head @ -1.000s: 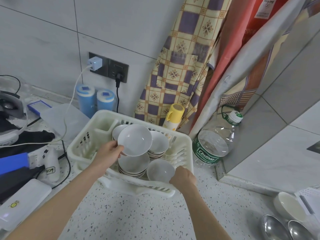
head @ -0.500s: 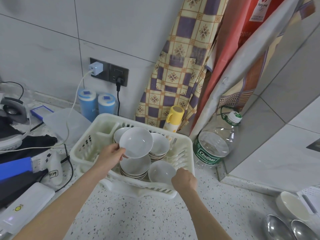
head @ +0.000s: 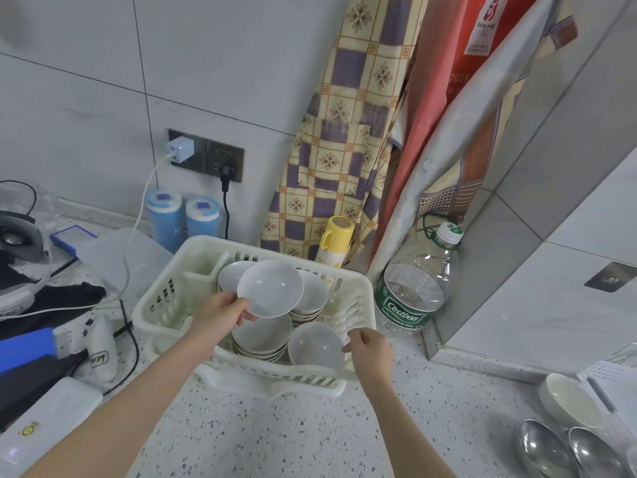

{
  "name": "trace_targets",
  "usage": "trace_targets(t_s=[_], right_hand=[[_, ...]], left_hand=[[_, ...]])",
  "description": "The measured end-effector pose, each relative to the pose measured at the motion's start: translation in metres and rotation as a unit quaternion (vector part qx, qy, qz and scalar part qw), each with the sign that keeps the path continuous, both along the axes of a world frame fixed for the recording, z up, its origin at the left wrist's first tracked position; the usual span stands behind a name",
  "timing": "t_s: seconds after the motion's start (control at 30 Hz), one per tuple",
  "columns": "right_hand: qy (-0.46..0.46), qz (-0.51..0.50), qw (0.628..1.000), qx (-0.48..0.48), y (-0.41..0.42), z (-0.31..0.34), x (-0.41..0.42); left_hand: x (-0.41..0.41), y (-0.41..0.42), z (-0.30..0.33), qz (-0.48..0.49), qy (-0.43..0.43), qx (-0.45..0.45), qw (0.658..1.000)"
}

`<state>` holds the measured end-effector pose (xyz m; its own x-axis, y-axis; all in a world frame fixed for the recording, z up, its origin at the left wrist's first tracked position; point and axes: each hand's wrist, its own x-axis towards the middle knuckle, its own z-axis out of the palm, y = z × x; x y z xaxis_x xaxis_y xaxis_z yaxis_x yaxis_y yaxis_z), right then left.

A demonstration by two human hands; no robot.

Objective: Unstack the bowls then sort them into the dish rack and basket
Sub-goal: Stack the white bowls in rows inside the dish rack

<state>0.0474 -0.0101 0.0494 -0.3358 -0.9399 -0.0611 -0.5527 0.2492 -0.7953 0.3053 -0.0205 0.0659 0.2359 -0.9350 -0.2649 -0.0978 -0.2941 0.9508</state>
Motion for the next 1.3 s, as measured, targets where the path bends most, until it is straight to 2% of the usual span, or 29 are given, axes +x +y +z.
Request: trace_targets(t_s=[0.13,0.23,0.3,0.4,0.47,0.73,0.9,1.13,1.3], right_hand=[[-0.195,-0.018,0.98,0.016,0.001,0.01,-0.011],[-0.254,0.001,0.967,0.028,-0.001,0.012,-0.017],[-0.235,0.026,0.971,0.036,-0.001,0.012,-0.018],[-0.162,0.053,0.984,0.043,0.0,0.012,-0.016],[-0.114,0.06,0.99,0.049,-0.001,0.01,-0.016],[-0.047,0.036,0.995,0.086,-0.006,0.006,-0.017],[-0.009,0.037,0.994,0.107,-0.011,0.005,-0.016],[0.051,0.067,0.985,0.154,-0.014,0.008,-0.012],[0.163,0.111,0.96,0.198,-0.016,0.008,-0.001]], left_hand=[[-0.027,-0.002,0.006,-0.037,-0.019,0.001,0.999],[-0.053,-0.003,0.009,-0.088,-0.066,0.015,0.994],[-0.067,-0.002,0.007,-0.116,-0.123,0.017,0.985],[-0.082,-0.001,0.0,-0.146,-0.096,0.03,0.984],[-0.087,0.0,-0.006,-0.144,-0.116,0.032,0.982],[-0.095,0.005,-0.02,-0.171,-0.218,-0.01,0.961],[-0.095,0.013,-0.025,-0.172,-0.257,0.006,0.951],[-0.1,0.026,-0.031,-0.192,-0.247,0.019,0.95],[-0.101,0.034,-0.035,-0.197,-0.218,0.033,0.955]])
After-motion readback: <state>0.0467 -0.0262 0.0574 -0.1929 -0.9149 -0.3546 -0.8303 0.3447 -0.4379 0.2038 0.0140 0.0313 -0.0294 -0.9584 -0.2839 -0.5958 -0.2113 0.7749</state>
